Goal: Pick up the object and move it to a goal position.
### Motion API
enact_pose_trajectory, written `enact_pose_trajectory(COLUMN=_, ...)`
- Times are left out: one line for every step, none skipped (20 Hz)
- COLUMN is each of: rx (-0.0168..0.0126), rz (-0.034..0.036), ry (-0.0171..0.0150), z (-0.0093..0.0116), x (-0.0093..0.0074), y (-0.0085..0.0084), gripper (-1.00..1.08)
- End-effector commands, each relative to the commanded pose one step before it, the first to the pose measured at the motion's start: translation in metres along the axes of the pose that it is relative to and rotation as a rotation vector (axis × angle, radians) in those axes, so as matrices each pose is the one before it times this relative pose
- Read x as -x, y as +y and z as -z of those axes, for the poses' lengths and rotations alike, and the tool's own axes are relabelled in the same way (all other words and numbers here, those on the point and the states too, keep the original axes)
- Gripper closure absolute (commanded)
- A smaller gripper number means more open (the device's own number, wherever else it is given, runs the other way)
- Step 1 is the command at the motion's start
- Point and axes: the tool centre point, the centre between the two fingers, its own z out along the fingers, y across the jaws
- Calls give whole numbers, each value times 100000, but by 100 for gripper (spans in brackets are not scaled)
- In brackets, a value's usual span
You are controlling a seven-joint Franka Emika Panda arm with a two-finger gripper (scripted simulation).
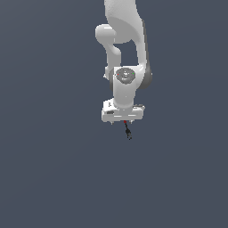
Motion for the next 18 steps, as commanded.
enact_pose_trajectory(rx=305, rz=3277, ry=150, z=-1357, x=1176, y=-1113, gripper=-92)
enact_pose_trajectory(rx=82, rz=1124, ry=45, z=-448, x=410, y=-389, gripper=-92)
enact_pose_trajectory(rx=66, rz=1041, ry=42, z=-405, x=381, y=-362, gripper=-92)
enact_pose_trajectory(rx=52, rz=953, ry=39, z=-364, x=352, y=-333, gripper=-92)
enact_pose_trajectory(rx=40, rz=865, ry=36, z=-324, x=321, y=-303, gripper=-92)
enact_pose_trajectory(rx=31, rz=777, ry=33, z=-286, x=289, y=-273, gripper=-92)
enact_pose_trajectory(rx=23, rz=686, ry=29, z=-249, x=257, y=-241, gripper=-92)
enact_pose_trajectory(rx=16, rz=597, ry=26, z=-214, x=224, y=-211, gripper=-92)
enact_pose_trajectory(rx=11, rz=504, ry=22, z=-179, x=190, y=-178, gripper=-92)
enact_pose_trajectory(rx=8, rz=414, ry=18, z=-145, x=156, y=-147, gripper=-92)
enact_pose_trajectory(rx=5, rz=324, ry=14, z=-112, x=122, y=-115, gripper=-92)
enact_pose_trajectory(rx=3, rz=229, ry=10, z=-80, x=87, y=-81, gripper=-92)
enact_pose_trajectory(rx=2, rz=138, ry=6, z=-48, x=52, y=-49, gripper=-92)
enact_pose_trajectory(rx=1, rz=49, ry=2, z=-16, x=17, y=-18, gripper=-92)
enact_pose_trajectory(rx=-21, rz=-220, ry=-103, z=65, x=-79, y=62, gripper=-92)
enact_pose_trajectory(rx=0, rz=0, ry=0, z=-30, x=2, y=0, gripper=-92)
enact_pose_trajectory(rx=0, rz=0, ry=0, z=-90, x=5, y=1, gripper=-92)
enact_pose_trajectory(rx=0, rz=0, ry=0, z=-150, x=8, y=2, gripper=-92)
